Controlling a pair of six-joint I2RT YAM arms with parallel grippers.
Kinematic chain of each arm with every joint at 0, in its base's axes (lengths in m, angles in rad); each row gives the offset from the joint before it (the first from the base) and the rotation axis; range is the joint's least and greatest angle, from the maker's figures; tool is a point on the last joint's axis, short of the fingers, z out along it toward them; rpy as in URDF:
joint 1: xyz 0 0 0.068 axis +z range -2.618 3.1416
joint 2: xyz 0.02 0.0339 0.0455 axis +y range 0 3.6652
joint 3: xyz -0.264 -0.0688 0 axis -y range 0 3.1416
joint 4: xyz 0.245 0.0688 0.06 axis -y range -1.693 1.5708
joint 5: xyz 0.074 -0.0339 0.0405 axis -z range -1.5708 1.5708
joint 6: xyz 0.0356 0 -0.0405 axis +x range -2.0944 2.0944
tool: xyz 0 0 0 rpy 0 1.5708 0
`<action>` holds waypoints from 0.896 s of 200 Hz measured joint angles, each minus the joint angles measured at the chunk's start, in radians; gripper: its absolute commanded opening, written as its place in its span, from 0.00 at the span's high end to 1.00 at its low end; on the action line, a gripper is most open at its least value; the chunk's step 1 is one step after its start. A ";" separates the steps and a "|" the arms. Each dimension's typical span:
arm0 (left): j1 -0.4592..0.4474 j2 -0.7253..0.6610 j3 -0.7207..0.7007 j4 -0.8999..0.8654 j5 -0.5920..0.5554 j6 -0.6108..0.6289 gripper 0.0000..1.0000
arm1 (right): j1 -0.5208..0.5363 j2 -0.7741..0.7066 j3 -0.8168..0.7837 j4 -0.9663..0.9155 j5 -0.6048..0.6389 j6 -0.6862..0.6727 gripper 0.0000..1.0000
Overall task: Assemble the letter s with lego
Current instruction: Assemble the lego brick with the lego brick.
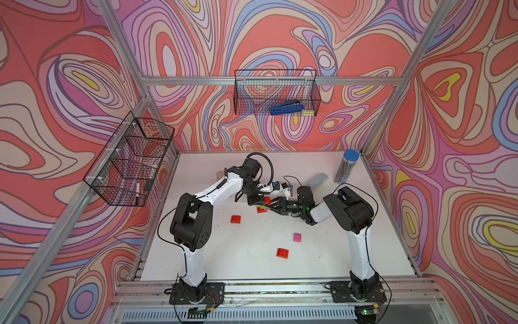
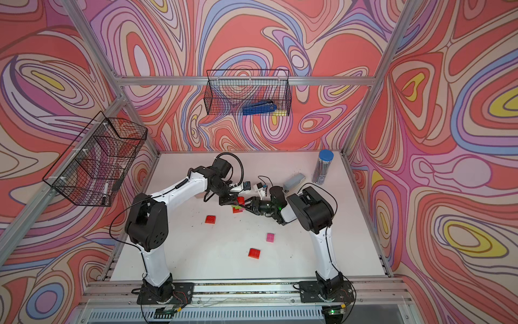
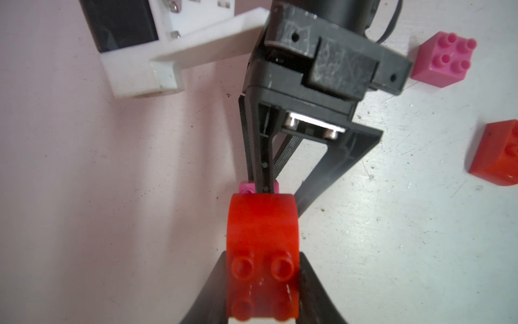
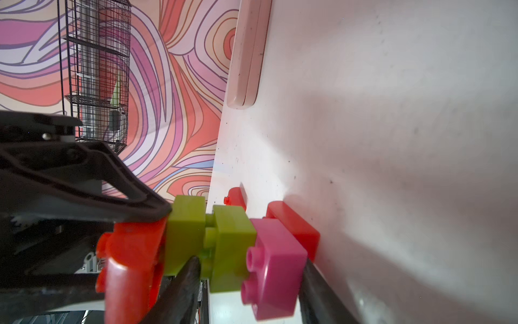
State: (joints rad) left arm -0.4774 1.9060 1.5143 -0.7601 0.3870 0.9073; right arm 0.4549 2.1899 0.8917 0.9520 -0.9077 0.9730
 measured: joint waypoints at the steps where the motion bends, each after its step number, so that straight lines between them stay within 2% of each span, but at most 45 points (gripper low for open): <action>1: 0.000 0.000 0.000 0.000 0.000 0.000 0.72 | 0.000 0.000 0.000 0.000 0.000 0.000 0.45; 179: 0.017 -0.006 -0.045 0.047 0.026 -0.022 0.72 | 0.000 0.000 -0.022 0.045 0.014 0.024 0.48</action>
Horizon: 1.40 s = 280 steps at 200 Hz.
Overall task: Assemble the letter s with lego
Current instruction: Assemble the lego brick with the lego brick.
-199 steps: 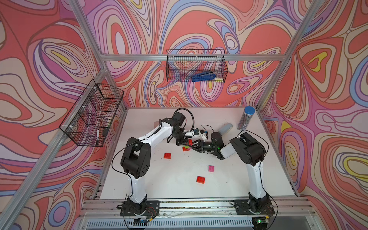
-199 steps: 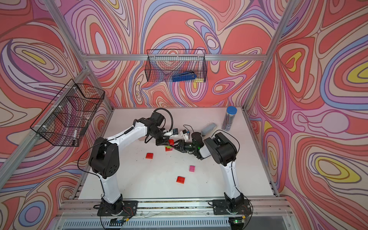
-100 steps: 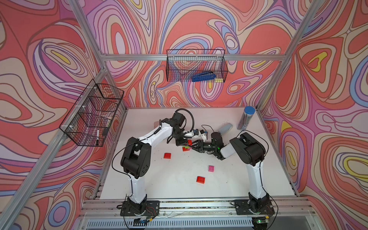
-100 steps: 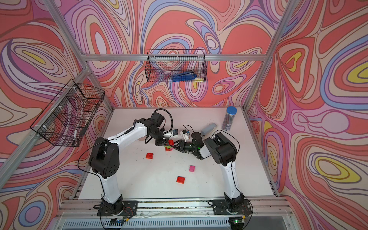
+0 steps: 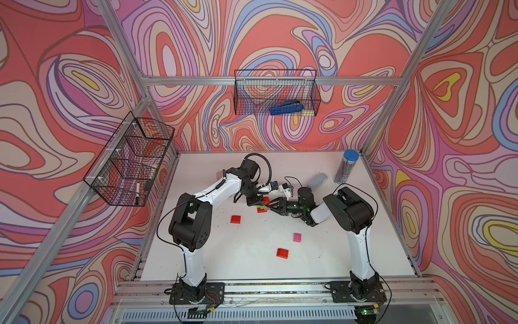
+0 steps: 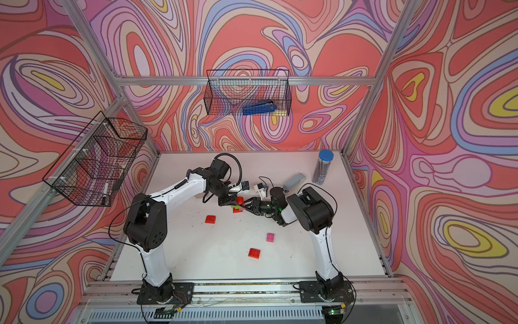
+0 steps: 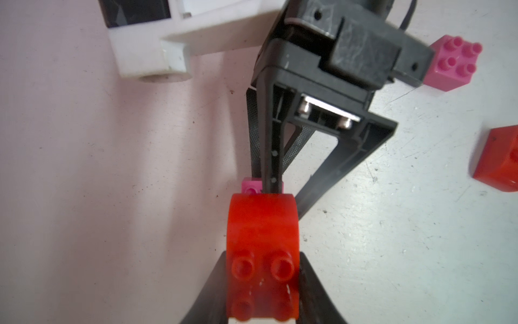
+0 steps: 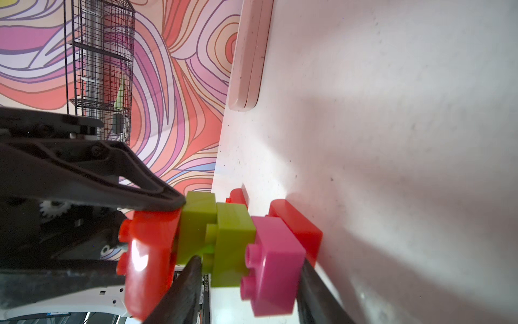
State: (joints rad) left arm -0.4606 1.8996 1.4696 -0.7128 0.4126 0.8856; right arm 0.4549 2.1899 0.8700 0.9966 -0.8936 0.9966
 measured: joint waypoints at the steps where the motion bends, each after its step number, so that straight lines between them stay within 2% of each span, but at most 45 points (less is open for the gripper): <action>1: 0.000 0.000 0.000 0.000 0.001 0.000 0.72 | 0.000 0.000 0.000 0.000 0.000 0.000 0.48; 108: 0.011 -0.007 -0.023 0.031 0.037 -0.001 0.70 | 0.000 0.000 -0.005 0.007 0.007 0.010 0.49; 164: 0.011 -0.009 -0.023 0.031 0.040 -0.010 0.60 | 0.000 0.000 -0.005 0.010 0.007 0.013 0.49; 188: 0.010 -0.009 -0.026 0.036 0.041 -0.019 0.53 | 0.000 0.000 -0.005 0.010 0.006 0.010 0.49; 280: 0.010 -0.009 -0.026 0.052 0.056 -0.045 0.45 | 0.000 -0.002 0.002 -0.017 0.007 -0.030 0.45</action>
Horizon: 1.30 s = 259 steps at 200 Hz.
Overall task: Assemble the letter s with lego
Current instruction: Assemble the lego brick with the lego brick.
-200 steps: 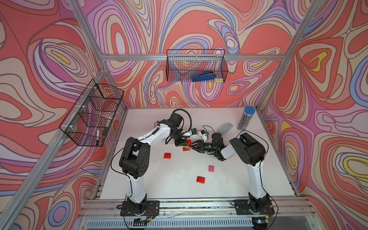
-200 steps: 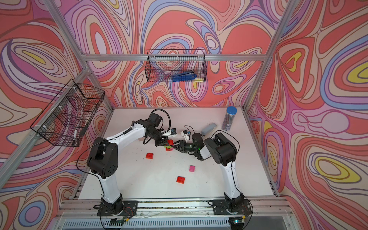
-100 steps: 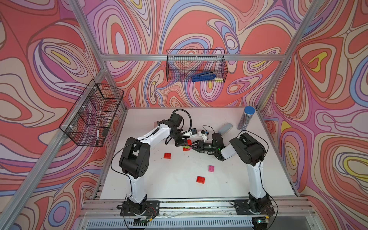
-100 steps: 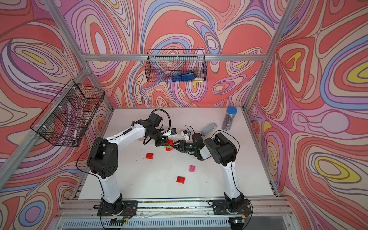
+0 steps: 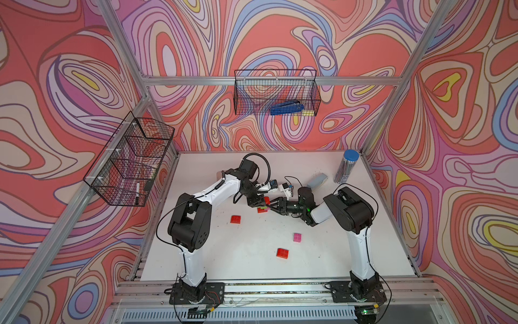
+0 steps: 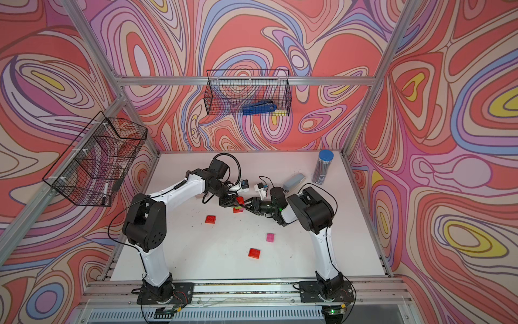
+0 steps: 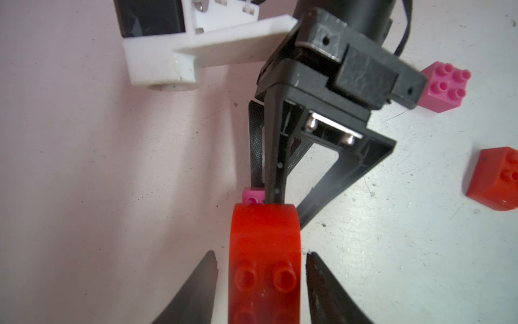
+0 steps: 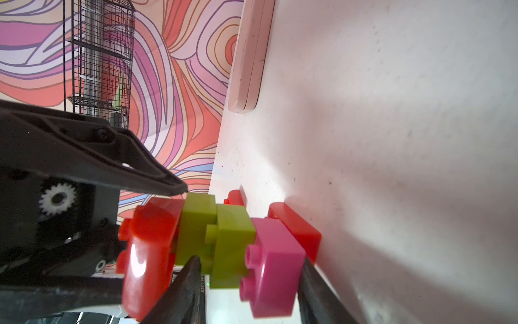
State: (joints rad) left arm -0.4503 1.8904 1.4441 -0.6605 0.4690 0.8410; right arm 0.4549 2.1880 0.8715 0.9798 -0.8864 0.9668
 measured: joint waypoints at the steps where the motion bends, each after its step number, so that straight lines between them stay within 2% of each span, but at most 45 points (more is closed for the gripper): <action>1: 0.000 0.000 0.000 0.000 0.000 0.000 0.45 | 0.000 0.000 0.000 0.000 0.000 0.000 0.45; 139: 0.012 0.000 0.002 -0.002 0.014 -0.008 0.41 | 0.000 -0.030 0.014 -0.100 0.019 -0.071 0.43; 259: 0.014 0.000 0.017 -0.018 0.029 -0.008 0.43 | -0.005 -0.017 -0.024 0.007 0.047 0.015 0.40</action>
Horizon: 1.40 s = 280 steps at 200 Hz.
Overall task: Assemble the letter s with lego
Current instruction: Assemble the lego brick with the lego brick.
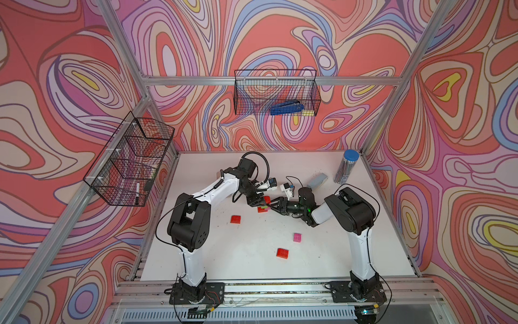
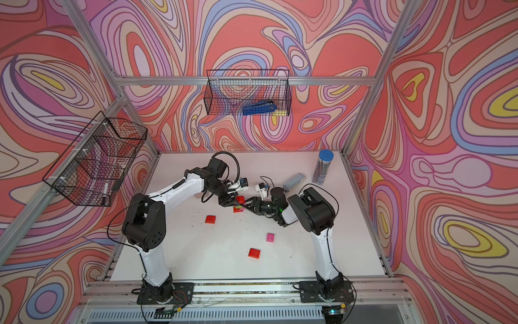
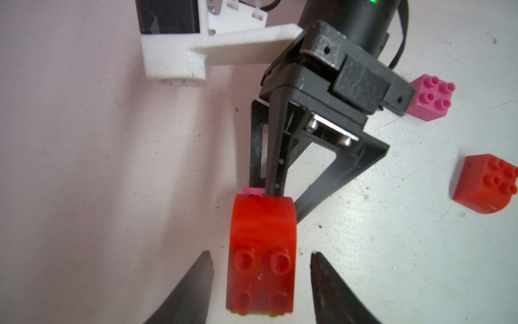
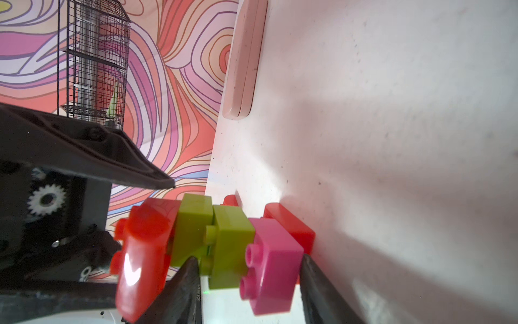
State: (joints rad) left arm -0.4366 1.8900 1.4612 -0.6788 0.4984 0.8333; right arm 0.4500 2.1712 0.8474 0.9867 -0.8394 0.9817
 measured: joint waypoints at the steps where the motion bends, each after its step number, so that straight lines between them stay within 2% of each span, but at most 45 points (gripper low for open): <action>1: 0.000 0.000 0.000 0.000 0.000 0.000 0.43 | 0.000 0.000 -0.001 0.004 0.001 0.003 0.40; 82: 0.000 0.000 0.012 -0.014 0.003 0.000 0.43 | -0.003 0.004 -0.011 0.033 0.020 0.029 0.40; 178: 0.000 0.000 0.012 -0.021 0.003 0.000 0.45 | -0.006 0.003 0.003 0.003 0.016 -0.036 0.48; 280: 0.000 0.012 0.014 -0.021 -0.002 0.000 0.51 | -0.006 0.001 0.004 -0.007 0.017 -0.046 0.47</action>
State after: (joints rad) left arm -0.4370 1.9022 1.4754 -0.7002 0.4969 0.8333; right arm 0.4435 2.1719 0.8513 0.9798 -0.8227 0.9356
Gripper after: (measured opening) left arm 0.508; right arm 0.530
